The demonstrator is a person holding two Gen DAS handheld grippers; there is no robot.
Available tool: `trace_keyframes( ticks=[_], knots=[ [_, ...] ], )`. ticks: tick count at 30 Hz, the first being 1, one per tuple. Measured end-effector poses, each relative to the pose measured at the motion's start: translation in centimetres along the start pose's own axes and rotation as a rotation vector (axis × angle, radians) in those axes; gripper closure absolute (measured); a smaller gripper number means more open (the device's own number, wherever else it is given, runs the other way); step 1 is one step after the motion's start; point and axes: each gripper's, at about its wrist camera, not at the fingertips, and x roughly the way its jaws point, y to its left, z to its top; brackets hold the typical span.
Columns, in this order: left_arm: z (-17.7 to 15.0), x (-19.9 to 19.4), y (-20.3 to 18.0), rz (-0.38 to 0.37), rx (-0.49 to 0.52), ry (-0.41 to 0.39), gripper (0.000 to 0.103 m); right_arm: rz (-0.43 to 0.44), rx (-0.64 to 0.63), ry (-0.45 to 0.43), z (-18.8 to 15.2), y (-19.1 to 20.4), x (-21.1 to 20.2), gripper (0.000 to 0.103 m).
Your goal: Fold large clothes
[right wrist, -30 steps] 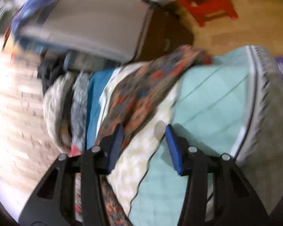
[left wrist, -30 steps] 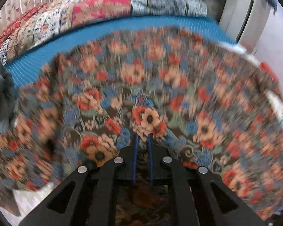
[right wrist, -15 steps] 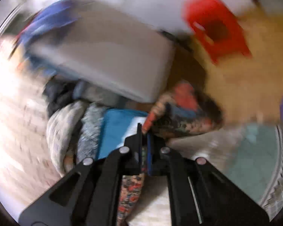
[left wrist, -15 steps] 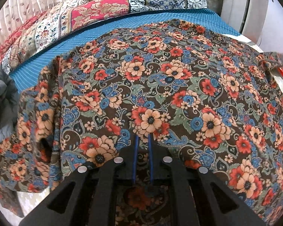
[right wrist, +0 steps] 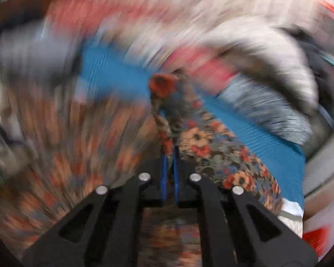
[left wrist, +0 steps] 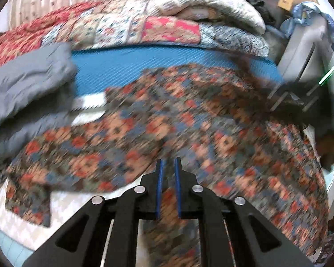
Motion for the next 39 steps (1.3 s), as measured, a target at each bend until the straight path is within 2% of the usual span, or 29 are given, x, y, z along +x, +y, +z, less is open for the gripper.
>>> trace_keyframes(
  ticks=[1, 3, 4, 5, 6, 7, 9, 12, 15, 17, 19, 20, 21, 22, 23, 24, 25, 26, 27, 28, 29, 31, 32, 33, 34, 35, 36, 37, 39],
  knots=[
    [-0.6, -0.1, 0.8, 0.004, -0.009, 0.017, 0.076, -0.014, -0.053, 0.066, -1.1, 2.3, 2.5, 0.096],
    [-1.3, -0.2, 1.5, -0.001, -0.016, 0.031, 0.076, -0.144, -0.130, -0.072, -2.3, 4.3, 1.7, 0.088],
    [-1.4, -0.4, 1.7, -0.004, -0.016, 0.032, 0.076, -0.110, -0.115, -0.083, -2.6, 4.1, 1.0, 0.073],
    [-1.4, -0.4, 1.9, -0.007, -0.016, 0.033, 0.076, -0.064, -0.069, -0.085, -2.9, 3.2, 0.0, 0.063],
    [-1.3, -0.3, 1.9, -0.013, -0.018, 0.033, 0.076, 0.003, 0.003, -0.104, -3.6, 1.8, -1.6, 0.043],
    [-1.0, -0.1, 1.6, -0.020, -0.020, 0.032, 0.076, 0.048, 0.067, -0.134, -4.2, 0.3, -3.0, 0.033],
    [0.0, 0.1, 0.9, -0.046, -0.019, 0.016, 0.076, 0.106, 0.231, -0.196, -6.7, -3.4, -6.2, 0.033],
    [2.3, 0.9, -1.5, -0.076, 0.019, -0.015, 0.076, 0.120, 0.589, -0.239, -11.2, -12.2, -8.5, 0.033],
    [5.7, 2.4, -4.7, -0.079, 0.072, -0.052, 0.076, 0.111, 1.023, -0.222, -17.1, -21.2, -7.4, 0.033],
    [7.9, 4.2, -6.7, -0.080, 0.100, -0.043, 0.076, 0.147, 1.193, -0.193, -19.7, -24.9, -5.2, 0.033],
    [9.4, 6.6, -8.5, -0.067, 0.133, -0.016, 0.076, 0.197, 1.300, -0.122, -21.1, -26.8, -1.9, 0.033],
    [9.9, 7.8, -9.1, -0.053, 0.144, 0.000, 0.076, 0.224, 1.305, -0.101, -20.8, -26.9, -0.6, 0.033],
    [10.4, 9.6, -9.9, -0.035, 0.156, 0.028, 0.076, 0.261, 1.281, -0.059, -20.3, -27.1, 1.1, 0.038],
    [10.5, 11.0, -10.4, -0.023, 0.164, 0.055, 0.076, 0.281, 1.231, -0.010, -19.4, -27.0, 2.4, 0.076],
    [10.6, 12.5, -10.8, -0.003, 0.178, 0.080, 0.076, 0.286, 1.197, 0.014, -18.6, -27.1, 3.2, 0.098],
    [10.4, 14.2, -11.2, 0.041, 0.197, 0.107, 0.076, 0.300, 1.171, -0.022, -17.4, -27.5, 3.0, 0.097],
    [10.3, 15.2, -11.4, 0.058, 0.199, 0.124, 0.076, 0.309, 1.142, -0.101, -16.3, -28.1, 1.9, 0.097],
    [10.1, 15.7, -11.5, 0.065, 0.192, 0.119, 0.076, 0.324, 1.097, -0.212, -15.5, -28.7, 0.4, 0.098],
    [9.8, 15.6, -11.6, 0.078, 0.188, 0.085, 0.076, 0.338, 1.022, -0.367, -14.8, -28.8, -1.8, 0.098],
    [9.6, 15.6, -11.8, 0.087, 0.189, 0.071, 0.076, 0.330, 0.965, -0.444, -14.4, -28.7, -2.7, 0.098],
    [9.3, 15.6, -12.0, 0.100, 0.188, 0.052, 0.076, 0.288, 0.932, -0.436, -14.3, -28.7, -2.5, 0.098],
    [9.0, 15.8, -12.4, 0.117, 0.194, 0.025, 0.076, 0.143, 0.947, -0.201, -16.1, -29.1, 1.8, 0.098],
    [8.7, 15.9, -12.8, 0.135, 0.213, 0.010, 0.076, 0.073, 0.961, -0.011, -17.5, -28.8, 5.3, 0.096],
    [8.6, 15.9, -13.0, 0.146, 0.225, 0.004, 0.076, 0.098, 0.995, 0.020, -18.8, -28.6, 6.7, 0.088],
    [8.5, 15.9, -13.2, 0.159, 0.237, 0.002, 0.076, 0.113, 1.067, -0.072, -20.0, -29.0, 5.8, 0.082],
    [8.5, 15.8, -13.3, 0.166, 0.245, 0.000, 0.076, 0.110, 1.127, -0.096, -20.6, -29.3, 5.1, 0.075],
    [8.6, 15.7, -13.3, 0.167, 0.248, 0.004, 0.076, 0.077, 1.184, -0.106, -20.9, -29.3, 4.2, 0.058],
    [8.7, 15.6, -13.3, 0.166, 0.252, 0.009, 0.076, 0.054, 1.197, -0.124, -20.9, -29.2, 3.0, 0.057],
    [9.1, 15.0, -13.3, 0.155, 0.253, 0.026, 0.076, 0.022, 1.136, -0.216, -20.0, -28.2, -0.6, 0.057]
  ],
)
